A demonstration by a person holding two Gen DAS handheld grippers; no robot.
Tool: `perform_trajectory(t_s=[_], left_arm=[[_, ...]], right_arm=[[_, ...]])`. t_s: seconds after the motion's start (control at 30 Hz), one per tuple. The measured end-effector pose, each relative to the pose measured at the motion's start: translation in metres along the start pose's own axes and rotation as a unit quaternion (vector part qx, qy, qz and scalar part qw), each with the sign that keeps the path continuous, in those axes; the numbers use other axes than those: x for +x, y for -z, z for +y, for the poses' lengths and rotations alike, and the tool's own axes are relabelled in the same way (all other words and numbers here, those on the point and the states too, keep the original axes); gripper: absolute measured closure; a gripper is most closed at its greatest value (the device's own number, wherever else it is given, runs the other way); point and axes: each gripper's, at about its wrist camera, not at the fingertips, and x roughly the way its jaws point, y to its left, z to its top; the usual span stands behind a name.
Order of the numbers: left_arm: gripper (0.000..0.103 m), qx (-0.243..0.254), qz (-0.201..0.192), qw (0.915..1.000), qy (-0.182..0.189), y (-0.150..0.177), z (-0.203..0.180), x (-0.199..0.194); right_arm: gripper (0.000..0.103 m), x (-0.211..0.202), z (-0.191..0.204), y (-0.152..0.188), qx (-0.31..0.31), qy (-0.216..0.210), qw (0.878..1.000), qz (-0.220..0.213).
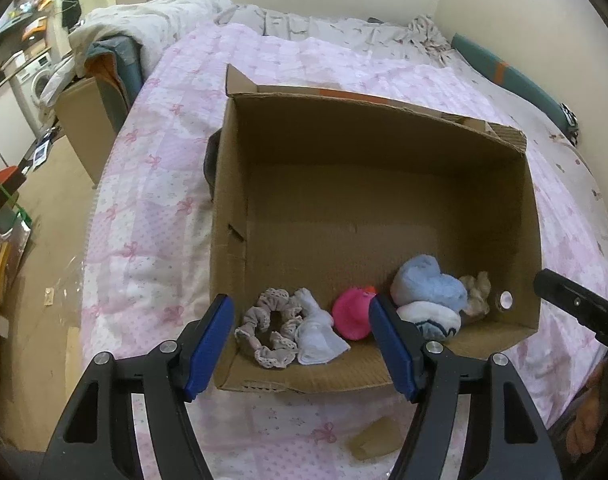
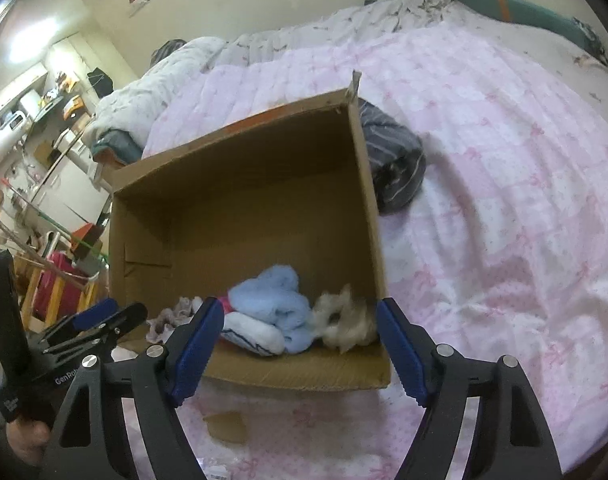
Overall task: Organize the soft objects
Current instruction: 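Lift both tools out of the box toward the remaining items on the bed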
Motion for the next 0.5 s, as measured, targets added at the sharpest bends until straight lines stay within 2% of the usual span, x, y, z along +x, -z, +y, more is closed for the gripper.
perform_trajectory(t_s=[0.5], left_arm=[[0.036,-0.001,0.0,1.0,-0.006,0.0021,0.0006,-0.002]], right_arm=[[0.02,0.0003,0.0014,-0.0006,0.001,-0.004,1.0,0.003]])
